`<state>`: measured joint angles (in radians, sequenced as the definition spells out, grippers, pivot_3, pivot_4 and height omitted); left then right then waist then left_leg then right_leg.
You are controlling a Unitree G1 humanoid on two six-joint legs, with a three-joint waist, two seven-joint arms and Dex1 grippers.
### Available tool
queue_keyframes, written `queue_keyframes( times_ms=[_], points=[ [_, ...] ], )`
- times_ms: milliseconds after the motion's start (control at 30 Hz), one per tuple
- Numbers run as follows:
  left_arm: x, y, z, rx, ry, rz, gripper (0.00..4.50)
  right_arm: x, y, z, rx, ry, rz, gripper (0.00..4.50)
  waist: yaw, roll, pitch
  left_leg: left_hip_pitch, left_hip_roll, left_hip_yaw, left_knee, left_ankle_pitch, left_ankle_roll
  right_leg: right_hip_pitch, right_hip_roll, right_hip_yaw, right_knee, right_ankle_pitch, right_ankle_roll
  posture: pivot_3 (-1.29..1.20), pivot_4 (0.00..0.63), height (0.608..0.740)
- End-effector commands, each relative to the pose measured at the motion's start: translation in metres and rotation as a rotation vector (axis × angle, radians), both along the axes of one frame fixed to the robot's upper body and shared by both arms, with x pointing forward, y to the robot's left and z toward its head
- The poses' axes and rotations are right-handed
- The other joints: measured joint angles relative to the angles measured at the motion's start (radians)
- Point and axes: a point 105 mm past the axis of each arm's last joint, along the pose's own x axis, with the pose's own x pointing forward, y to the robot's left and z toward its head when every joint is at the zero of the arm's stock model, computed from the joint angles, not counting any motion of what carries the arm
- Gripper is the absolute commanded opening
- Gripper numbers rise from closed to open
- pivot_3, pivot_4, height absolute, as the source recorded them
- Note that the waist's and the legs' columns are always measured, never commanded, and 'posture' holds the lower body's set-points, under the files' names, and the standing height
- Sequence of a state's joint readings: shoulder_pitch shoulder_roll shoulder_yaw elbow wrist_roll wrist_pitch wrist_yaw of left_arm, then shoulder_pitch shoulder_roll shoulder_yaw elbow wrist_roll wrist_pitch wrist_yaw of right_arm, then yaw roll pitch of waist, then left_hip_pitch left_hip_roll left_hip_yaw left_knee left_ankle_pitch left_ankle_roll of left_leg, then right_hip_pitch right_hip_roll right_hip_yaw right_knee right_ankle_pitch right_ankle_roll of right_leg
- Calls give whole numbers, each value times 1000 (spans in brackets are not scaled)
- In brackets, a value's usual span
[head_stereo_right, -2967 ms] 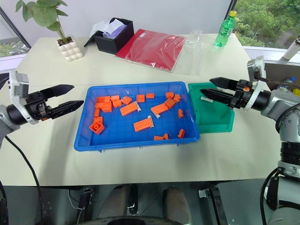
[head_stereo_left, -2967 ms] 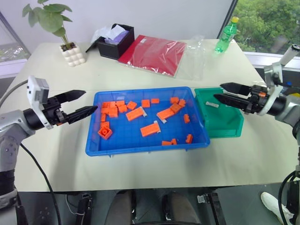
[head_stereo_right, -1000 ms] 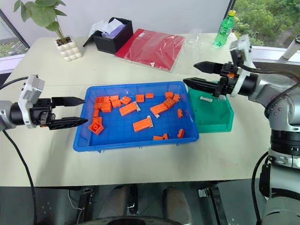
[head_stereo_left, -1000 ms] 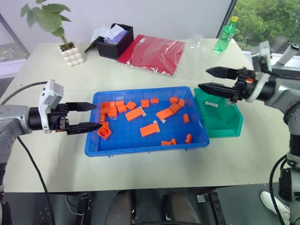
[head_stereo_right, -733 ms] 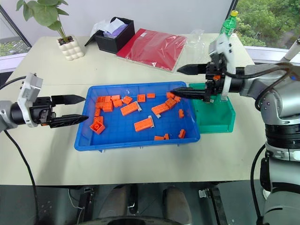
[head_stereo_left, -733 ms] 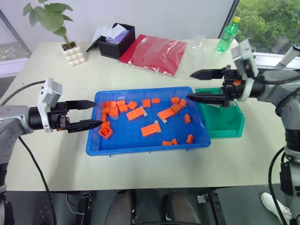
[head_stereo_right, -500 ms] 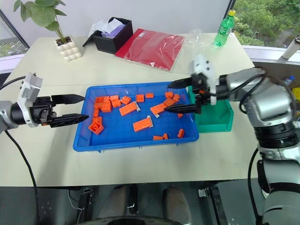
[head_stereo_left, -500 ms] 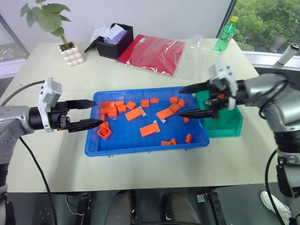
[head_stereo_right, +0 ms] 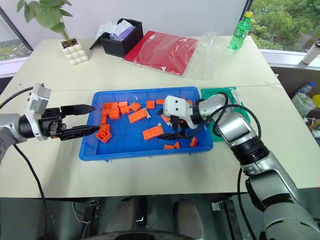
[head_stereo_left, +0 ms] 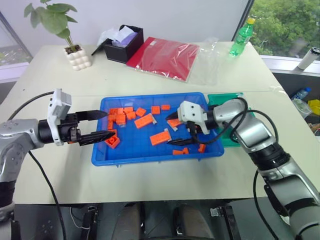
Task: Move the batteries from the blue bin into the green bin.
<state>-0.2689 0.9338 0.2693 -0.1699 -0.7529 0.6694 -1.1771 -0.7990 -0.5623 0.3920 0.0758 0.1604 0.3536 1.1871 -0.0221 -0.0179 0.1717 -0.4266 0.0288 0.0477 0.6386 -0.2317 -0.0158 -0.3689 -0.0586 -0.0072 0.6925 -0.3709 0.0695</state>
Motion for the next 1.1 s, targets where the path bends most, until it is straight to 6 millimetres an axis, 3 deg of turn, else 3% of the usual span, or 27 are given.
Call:
queue_keyframes(
  times_ms=[33, 500, 700, 1100],
  points=[
    [-2, 1, 12, -4, -54, 4, 4500, 12, 18, 20, 43, -81, 9, 4466, -1, 0, 0, 0, 0, 0, 0, 0, 0, 0, 0, 0, 1, 0, 0, 0, 150, 740],
    [-5, -2, 11, -17, -59, 11, 4500, 43, 65, -1, 3, -199, 50, 4466, -2, 0, 0, -1, 0, 0, 3, 2, -4, -2, -1, 0, 6, 0, 0, 0, 150, 740],
    [-7, -3, 11, -24, -57, 21, 4500, 55, 74, -6, -18, -222, 38, 4466, -15, 0, 0, 0, 0, 0, 3, 2, -5, -2, -1, 0, 6, 0, 0, 0, 150, 740],
    [-7, -4, 12, -39, -67, 38, 4500, 59, 82, -27, -105, -209, 69, 4466, -23, 0, 0, 0, 0, 0, 3, 2, -5, -3, -1, 0, 7, 0, 0, 0, 150, 740]
  ],
)
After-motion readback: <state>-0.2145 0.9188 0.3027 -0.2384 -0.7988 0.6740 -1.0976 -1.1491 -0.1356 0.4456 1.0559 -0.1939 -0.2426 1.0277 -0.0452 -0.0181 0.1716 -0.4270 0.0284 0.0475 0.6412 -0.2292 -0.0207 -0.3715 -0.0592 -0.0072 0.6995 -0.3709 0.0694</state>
